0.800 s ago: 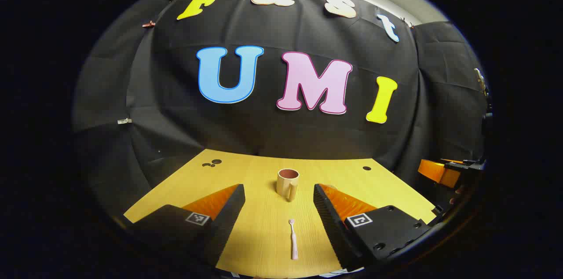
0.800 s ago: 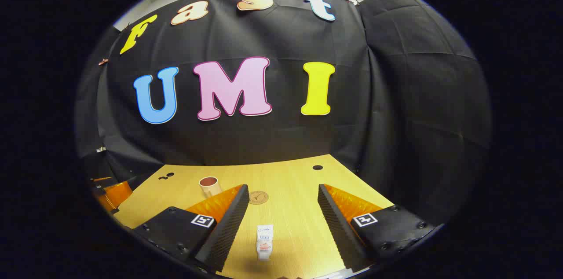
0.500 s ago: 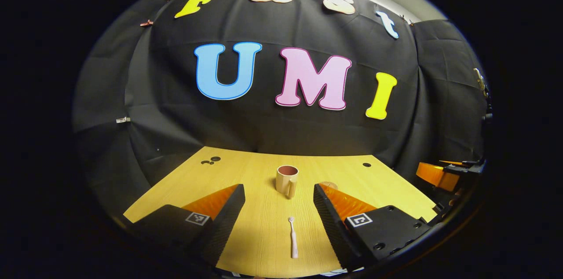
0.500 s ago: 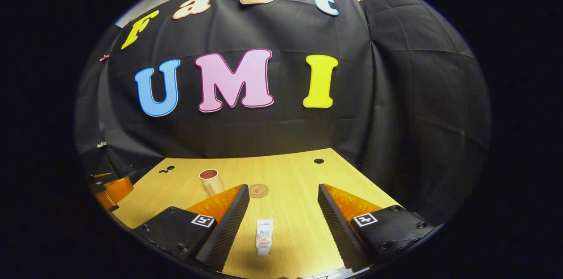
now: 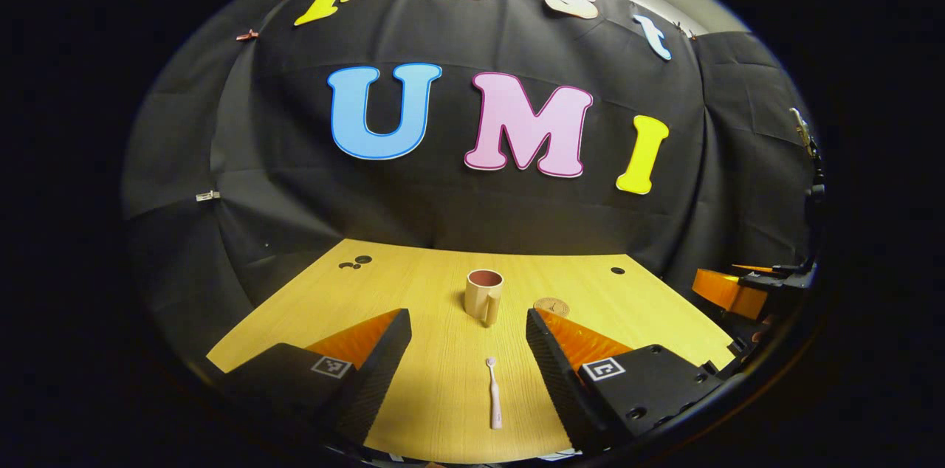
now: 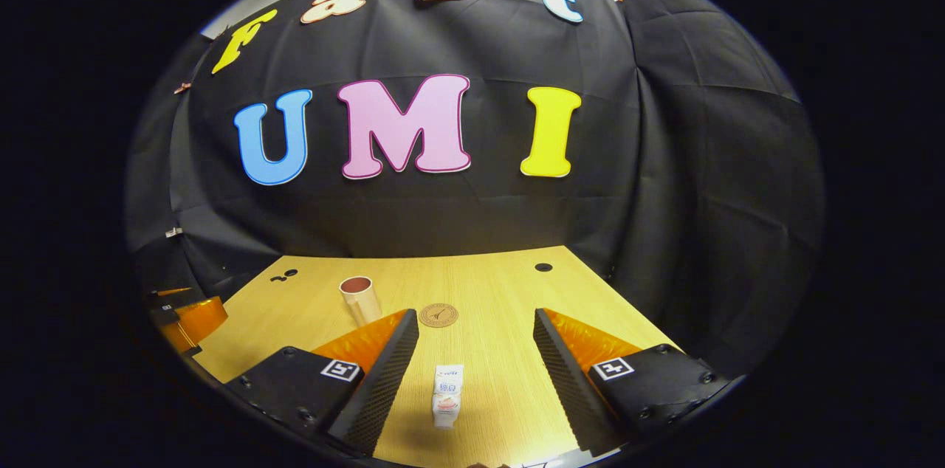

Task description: Put the toothbrush and toothpaste on the desktop into the cup, then pick up the cup and place it on the coaster on the desktop.

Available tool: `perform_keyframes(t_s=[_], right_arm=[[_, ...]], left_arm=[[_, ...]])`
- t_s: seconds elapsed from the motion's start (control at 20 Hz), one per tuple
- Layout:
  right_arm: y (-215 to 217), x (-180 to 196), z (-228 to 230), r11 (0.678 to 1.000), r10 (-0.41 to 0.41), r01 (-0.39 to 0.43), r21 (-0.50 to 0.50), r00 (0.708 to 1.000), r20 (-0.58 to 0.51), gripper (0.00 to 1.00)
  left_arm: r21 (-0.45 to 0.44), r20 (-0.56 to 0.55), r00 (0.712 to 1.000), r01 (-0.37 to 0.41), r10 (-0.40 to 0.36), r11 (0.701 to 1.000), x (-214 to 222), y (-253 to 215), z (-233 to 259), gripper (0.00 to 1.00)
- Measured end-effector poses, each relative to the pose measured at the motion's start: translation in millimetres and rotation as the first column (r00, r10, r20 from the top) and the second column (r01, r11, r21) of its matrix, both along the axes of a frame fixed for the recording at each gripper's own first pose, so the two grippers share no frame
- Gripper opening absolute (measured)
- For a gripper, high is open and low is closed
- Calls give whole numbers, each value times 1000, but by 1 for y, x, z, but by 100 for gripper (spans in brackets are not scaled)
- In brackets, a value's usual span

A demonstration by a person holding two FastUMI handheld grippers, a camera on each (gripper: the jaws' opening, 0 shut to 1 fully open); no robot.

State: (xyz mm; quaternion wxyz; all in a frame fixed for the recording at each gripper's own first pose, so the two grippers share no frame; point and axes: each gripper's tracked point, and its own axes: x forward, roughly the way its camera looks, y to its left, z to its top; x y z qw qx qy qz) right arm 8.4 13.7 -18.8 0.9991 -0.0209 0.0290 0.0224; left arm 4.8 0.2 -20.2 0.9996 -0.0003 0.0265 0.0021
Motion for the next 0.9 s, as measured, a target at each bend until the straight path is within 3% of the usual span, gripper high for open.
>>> perform_keyframes(t_s=[0.9], right_arm=[[-4,35,-40,1000,-4,4,2,988,-157,97]], left_arm=[[-19,-168,986,-13,10,1000,33,-4,-51,98]])
